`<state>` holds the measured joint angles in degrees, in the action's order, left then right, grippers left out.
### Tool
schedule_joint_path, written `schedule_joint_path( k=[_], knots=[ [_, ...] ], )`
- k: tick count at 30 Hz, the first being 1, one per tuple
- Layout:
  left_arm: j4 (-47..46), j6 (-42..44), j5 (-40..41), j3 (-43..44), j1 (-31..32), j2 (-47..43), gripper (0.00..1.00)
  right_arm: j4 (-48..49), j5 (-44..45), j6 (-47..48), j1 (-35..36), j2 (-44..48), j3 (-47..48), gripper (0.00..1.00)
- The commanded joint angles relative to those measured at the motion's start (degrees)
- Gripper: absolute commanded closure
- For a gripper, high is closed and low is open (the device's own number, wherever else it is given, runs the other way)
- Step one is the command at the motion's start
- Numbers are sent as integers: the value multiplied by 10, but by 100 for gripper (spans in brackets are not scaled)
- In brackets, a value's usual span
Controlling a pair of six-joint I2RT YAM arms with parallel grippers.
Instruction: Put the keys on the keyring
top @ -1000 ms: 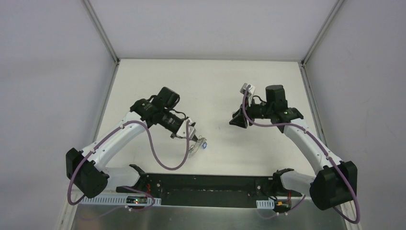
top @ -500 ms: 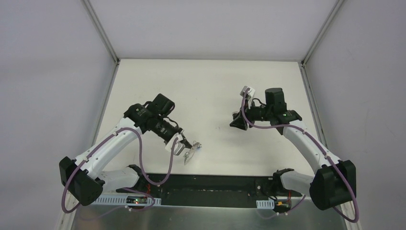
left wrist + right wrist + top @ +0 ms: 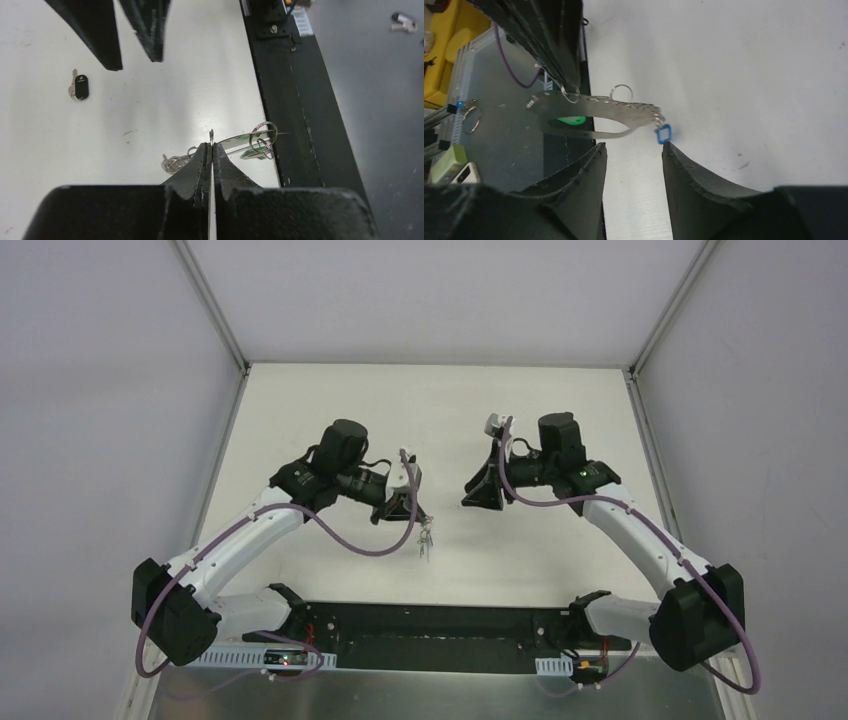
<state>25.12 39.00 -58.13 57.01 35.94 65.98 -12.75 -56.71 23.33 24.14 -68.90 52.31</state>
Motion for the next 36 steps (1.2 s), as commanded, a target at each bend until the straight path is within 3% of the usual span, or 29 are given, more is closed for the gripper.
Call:
schedule_joint_path(
  k=[1,6,14,21,29,36],
  knots=[
    [-241,-331,4,-25,-3,11,100,62,-71,-63,17,-18,37,53],
    [-417,-502,22,-55,-5,37,100,97,-78,-94,25,-36,41,53],
    [-534,-607,55,-82,-5,62,100,115,-78,-104,29,-48,35,56],
    [-557,-623,69,-91,-6,70,100,125,-85,-112,30,-50,29,61],
    [-587,-635,73,-100,-6,80,100,149,-84,-132,30,-53,28,86],
    [-598,-630,66,-113,-6,81,100,137,-71,-119,28,-48,30,97]
  ],
)
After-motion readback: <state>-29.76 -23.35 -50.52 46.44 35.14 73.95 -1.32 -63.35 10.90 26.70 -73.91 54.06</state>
